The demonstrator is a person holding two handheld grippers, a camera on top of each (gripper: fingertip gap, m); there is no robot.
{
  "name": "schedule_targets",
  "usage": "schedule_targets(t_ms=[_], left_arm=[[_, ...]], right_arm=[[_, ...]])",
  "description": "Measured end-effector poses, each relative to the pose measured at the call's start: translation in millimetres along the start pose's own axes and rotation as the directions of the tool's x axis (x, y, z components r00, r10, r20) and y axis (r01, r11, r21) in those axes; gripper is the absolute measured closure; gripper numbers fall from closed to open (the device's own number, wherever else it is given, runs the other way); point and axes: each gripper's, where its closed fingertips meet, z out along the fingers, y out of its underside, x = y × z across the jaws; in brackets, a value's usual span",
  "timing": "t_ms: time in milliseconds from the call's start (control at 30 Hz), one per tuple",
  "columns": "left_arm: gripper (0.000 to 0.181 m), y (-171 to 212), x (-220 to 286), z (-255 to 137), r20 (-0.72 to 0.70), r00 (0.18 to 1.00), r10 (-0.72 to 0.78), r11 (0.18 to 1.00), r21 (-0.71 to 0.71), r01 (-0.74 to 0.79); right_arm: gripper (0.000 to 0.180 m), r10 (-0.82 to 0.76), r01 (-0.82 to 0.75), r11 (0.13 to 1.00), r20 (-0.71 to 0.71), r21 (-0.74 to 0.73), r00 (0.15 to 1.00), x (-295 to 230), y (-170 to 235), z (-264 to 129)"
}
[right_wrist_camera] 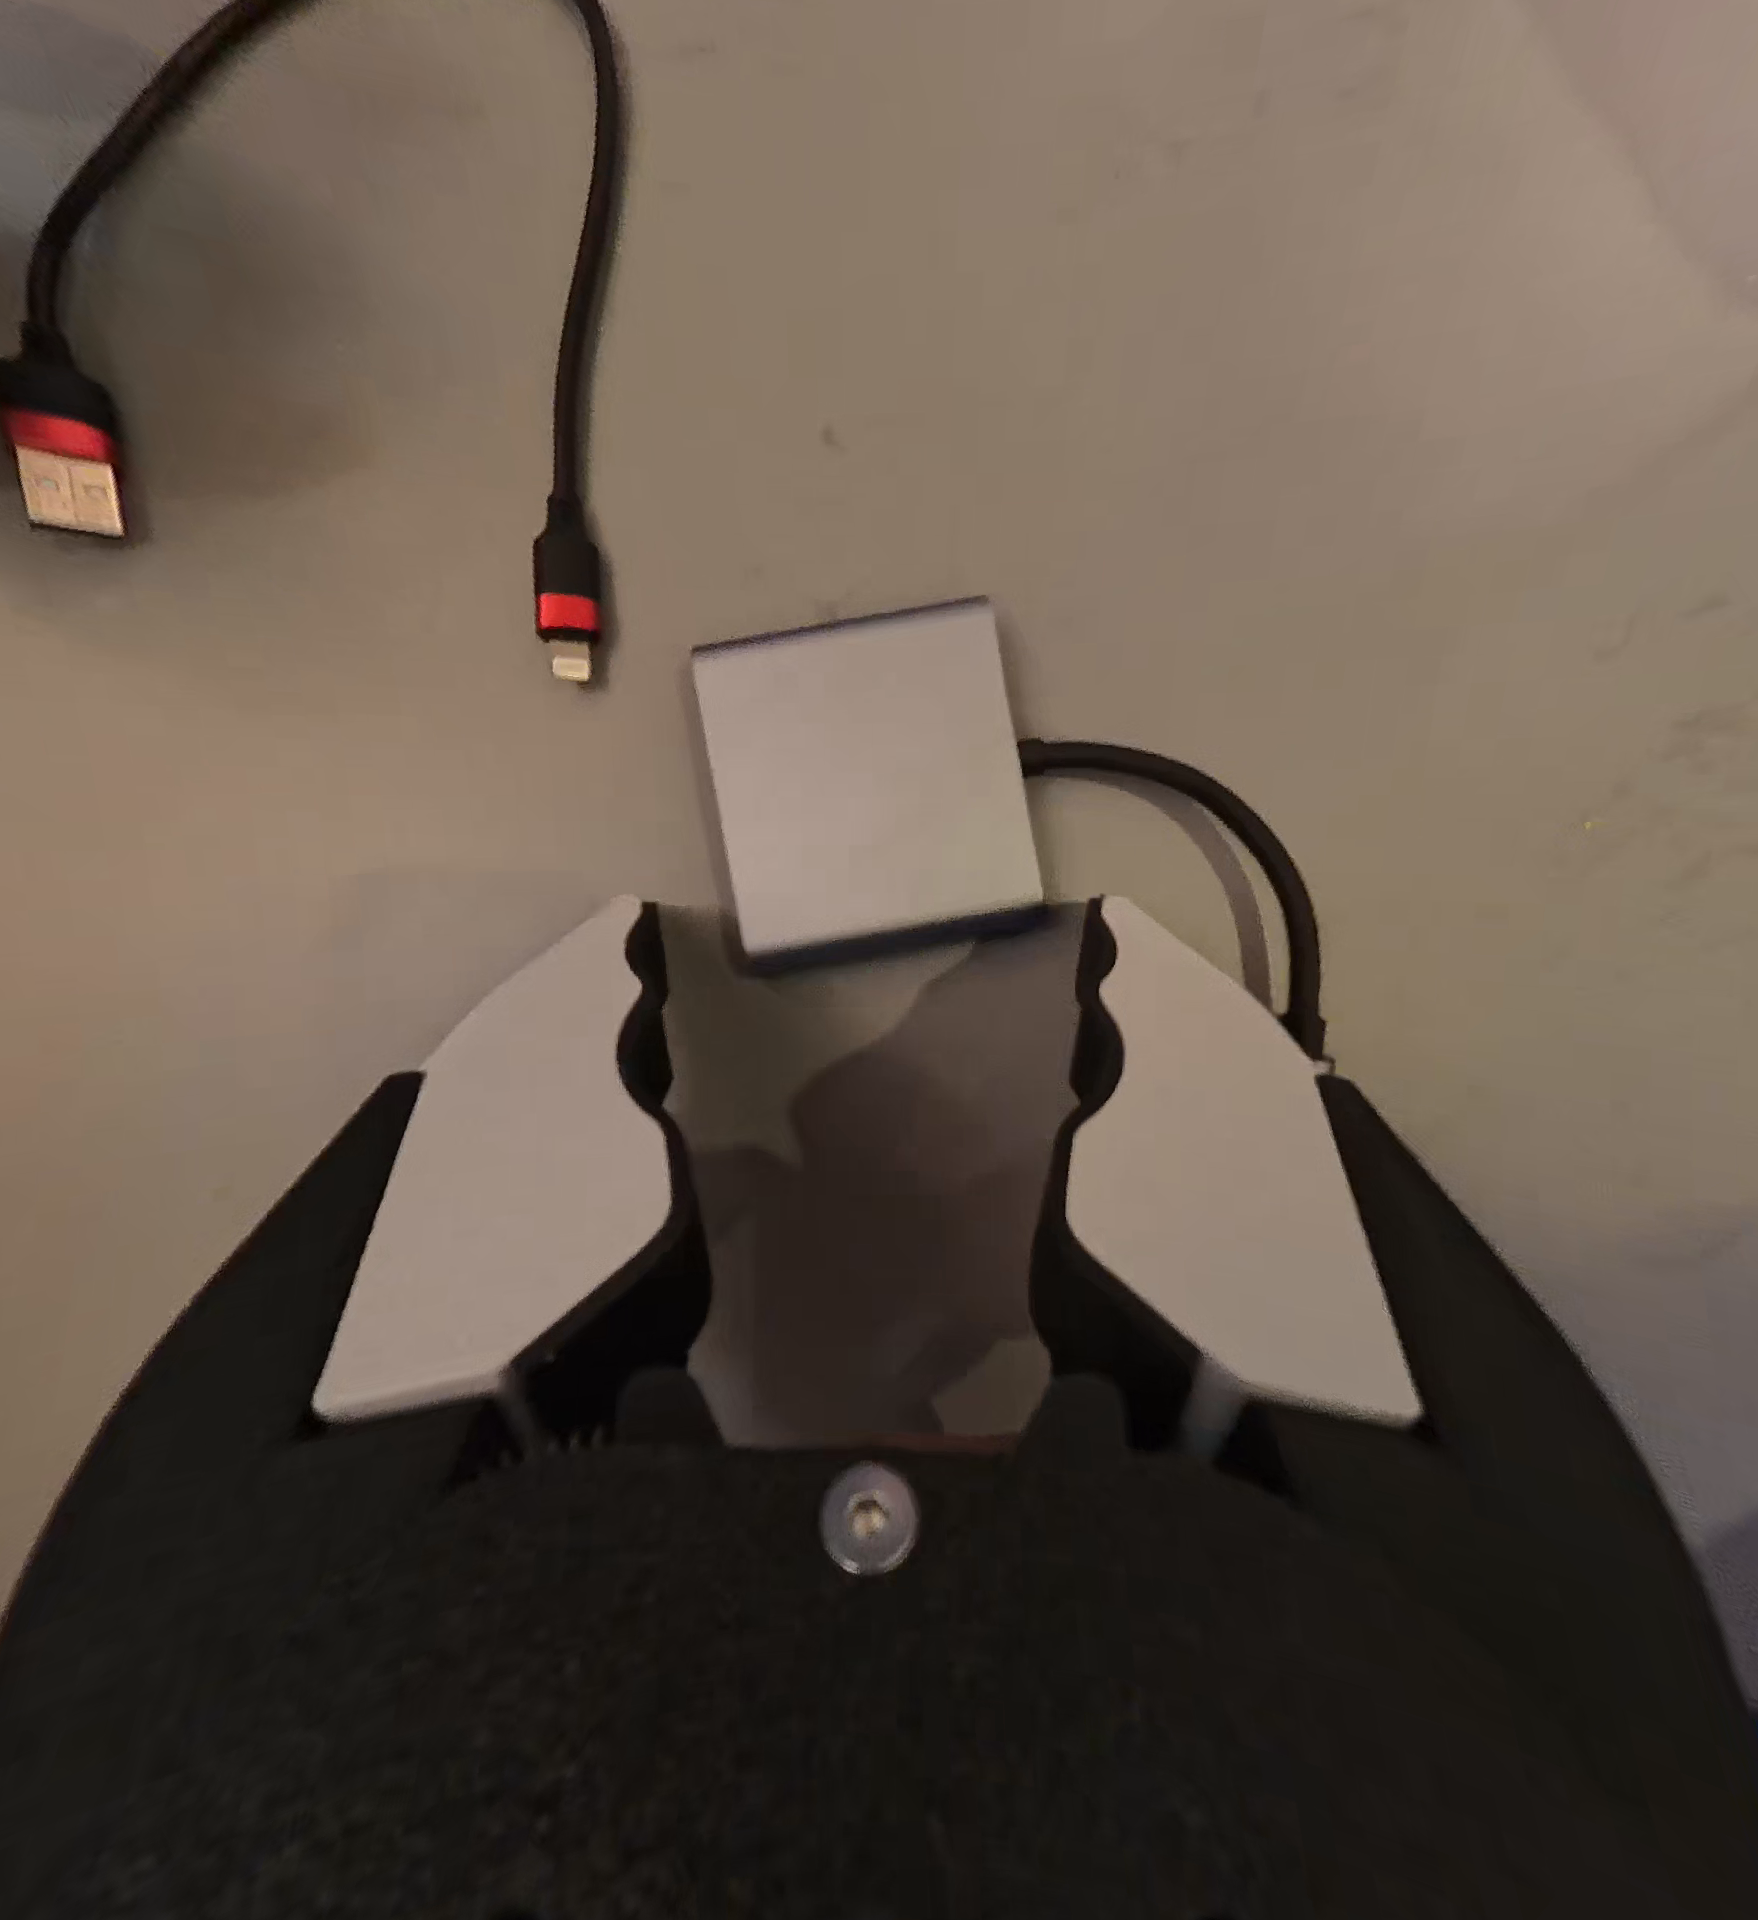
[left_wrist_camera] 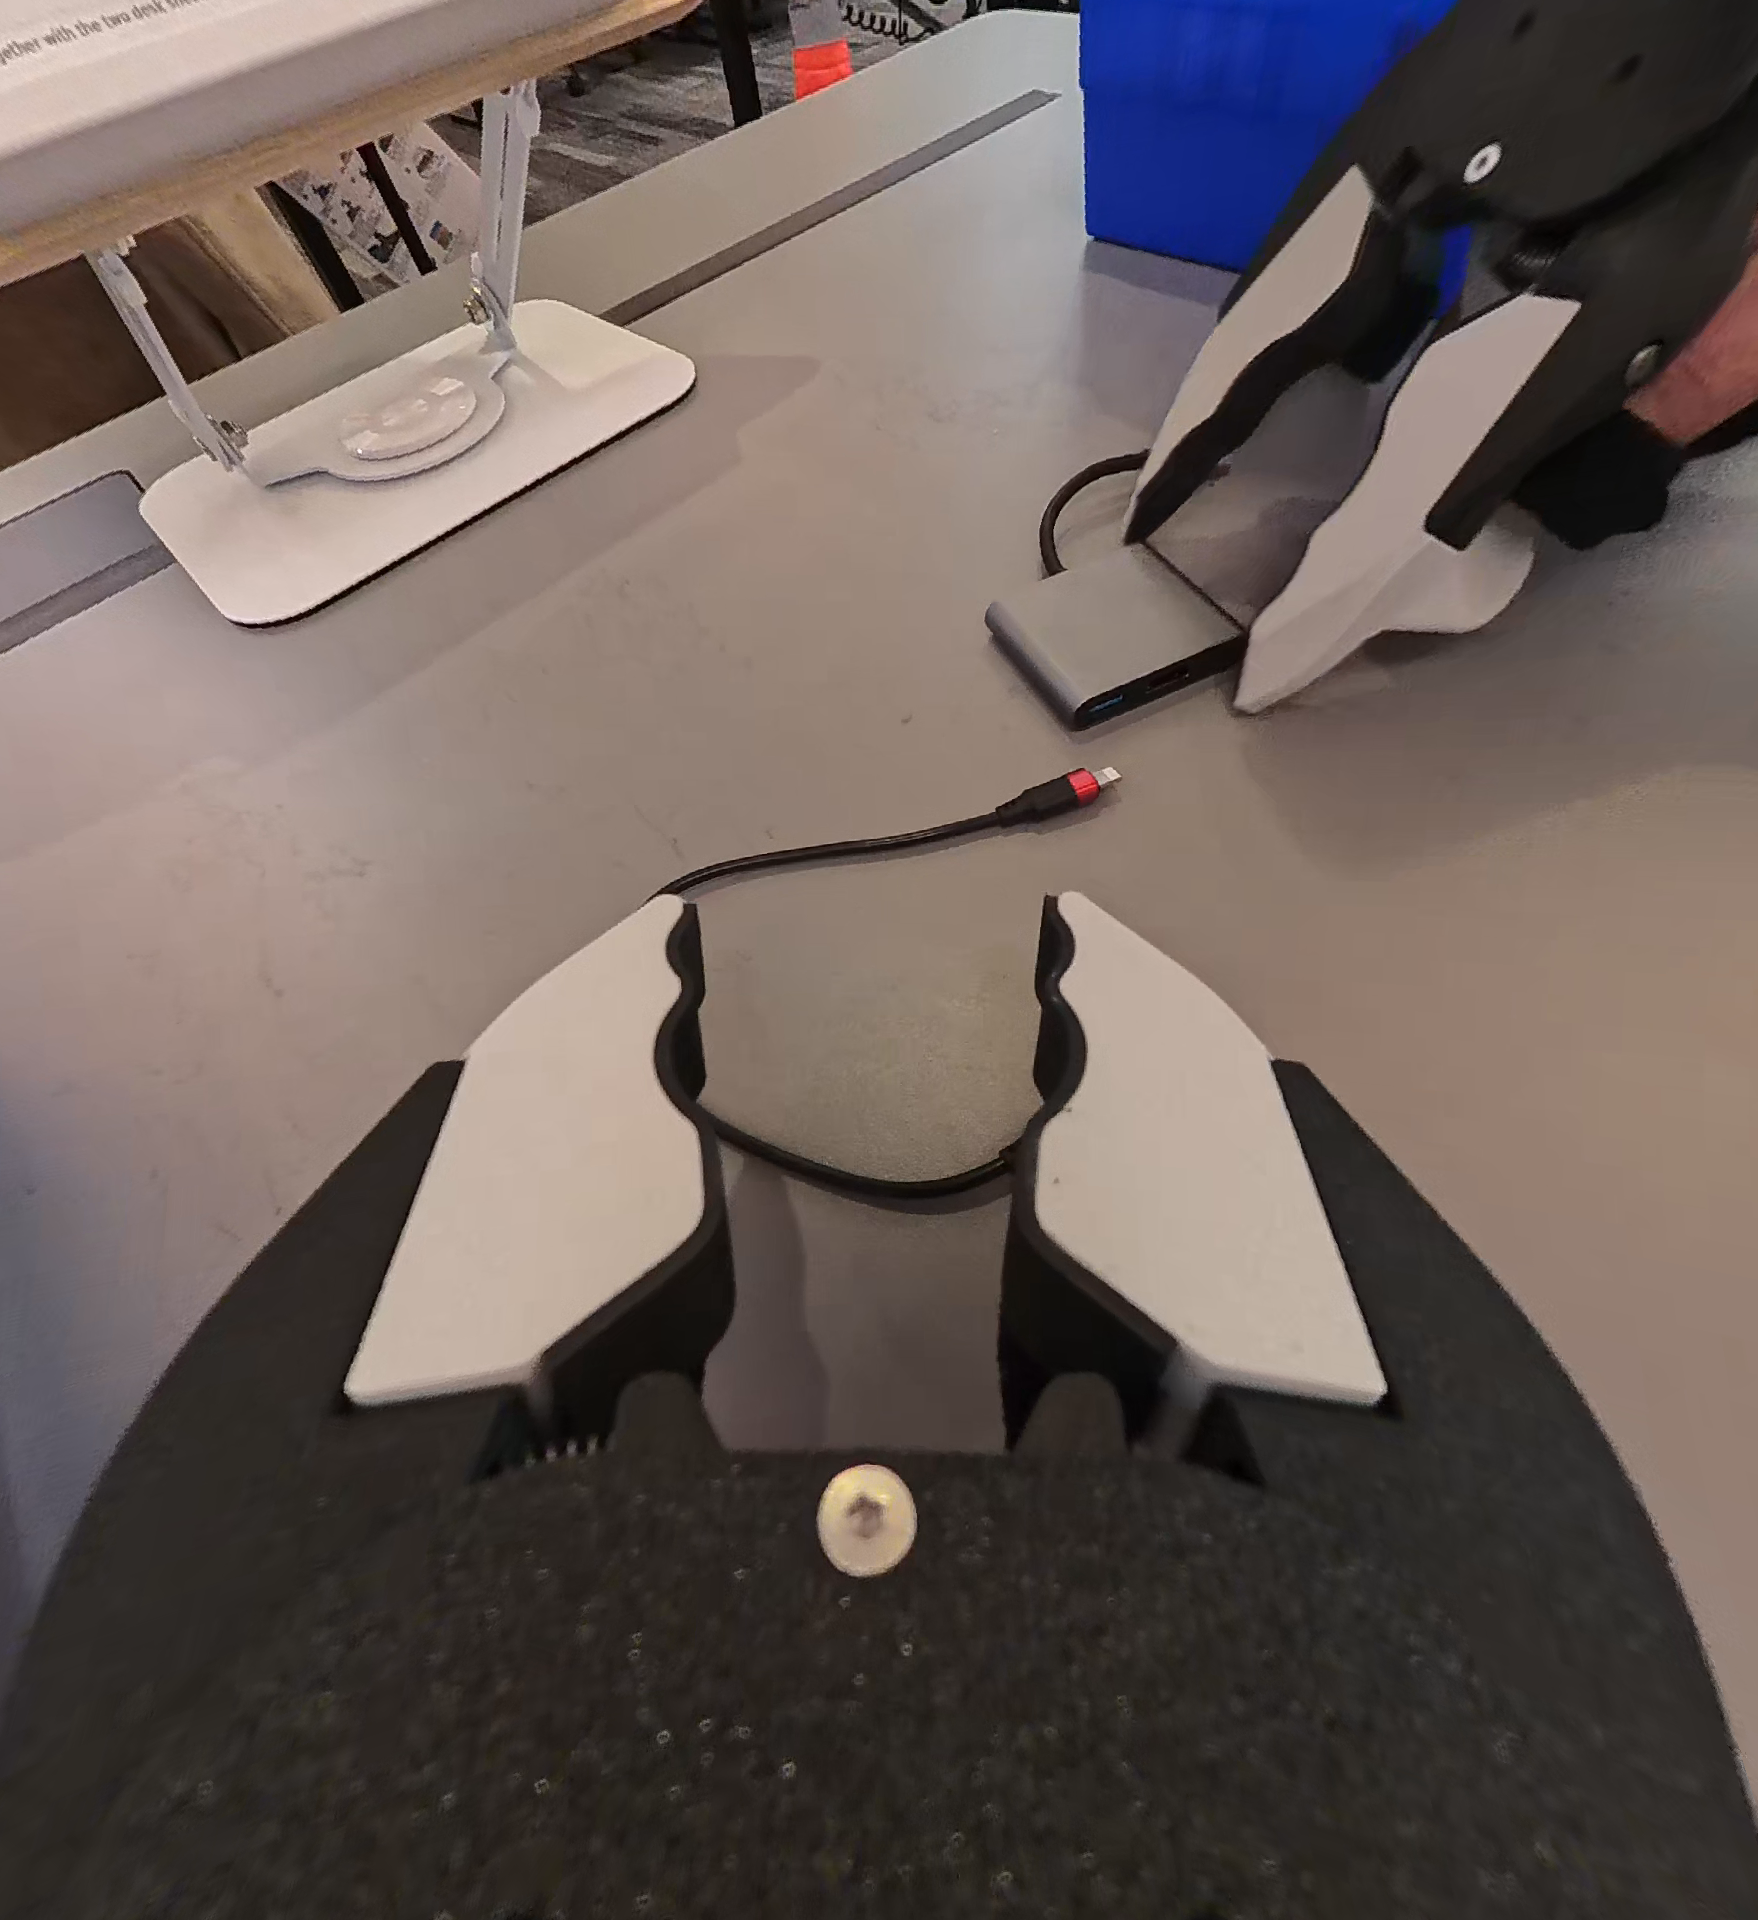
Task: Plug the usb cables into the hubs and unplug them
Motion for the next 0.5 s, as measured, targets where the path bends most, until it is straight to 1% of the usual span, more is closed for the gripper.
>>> schedule_targets(t_ms=[133, 167, 300, 333, 400, 467, 500], left_arm=[[0.120, 0, 0, 0, -0.003, 1.000, -0.002, 1.000, -0.001, 0.002], [0.120, 0, 0, 0, -0.003, 1.000, -0.002, 1.000, -0.001, 0.002], [0.120, 0, 0, 0, -0.002, 1.000, 0.001, 1.000, -0.002, -0.001], [0.120, 0, 0, 0, -0.001, 1.000, 0.001, 1.000, -0.004, -0.001], [0.120, 0, 0, 0, 0.000, 1.000, 0.000, 1.000, -0.004, 0.000], [0.120, -1, -1, 0, 0.002, 1.000, -0.002, 1.000, 0.000, 0.002], [0.120, -1, -1, 0, 0.001, 1.000, -0.003, 1.000, 0.000, 0.003]], right_arm=[[0.114, -0.007, 0.006, 0.998, 0.018, 0.057, 1.000, 9, -5, 4], [0.123, -0.009, 0.007, 0.997, 0.026, 0.071, 1.000, 9, -6, 4], [0.124, 0.032, -0.032, 0.996, 0.008, 0.077, 0.999, 10, -7, 4], [0.124, 0.070, -0.072, 0.993, 0.029, 0.092, 0.997, 8, -8, 4], [0.124, 0.176, -0.194, 0.969, 0.128, 0.153, 0.976, 2, -17, -2], [0.124, 0.263, -0.316, 0.924, 0.241, 0.217, 0.934, -3, -28, -13], [0.124, 0.278, -0.359, 0.898, 0.303, 0.255, 0.912, -6, -36, -21]])
